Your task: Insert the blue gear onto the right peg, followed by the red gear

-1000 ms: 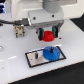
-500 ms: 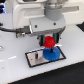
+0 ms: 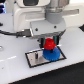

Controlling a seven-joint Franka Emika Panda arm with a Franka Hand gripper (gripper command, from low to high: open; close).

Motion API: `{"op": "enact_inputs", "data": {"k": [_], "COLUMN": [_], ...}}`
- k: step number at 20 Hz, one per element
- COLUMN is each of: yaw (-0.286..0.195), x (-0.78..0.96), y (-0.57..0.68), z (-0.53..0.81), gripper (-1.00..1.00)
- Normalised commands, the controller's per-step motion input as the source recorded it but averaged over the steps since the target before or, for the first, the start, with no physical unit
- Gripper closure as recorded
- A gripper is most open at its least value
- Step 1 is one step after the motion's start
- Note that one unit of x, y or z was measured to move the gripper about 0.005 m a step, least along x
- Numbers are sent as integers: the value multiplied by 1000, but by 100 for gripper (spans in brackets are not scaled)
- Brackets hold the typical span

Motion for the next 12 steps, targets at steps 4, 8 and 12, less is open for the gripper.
{"op": "enact_inputs", "data": {"k": [4,8,12], "yaw": [0,0,0], "x": [443,317,364], "y": [-212,52,101], "z": [251,8,-5], "gripper": [100,100,100]}}
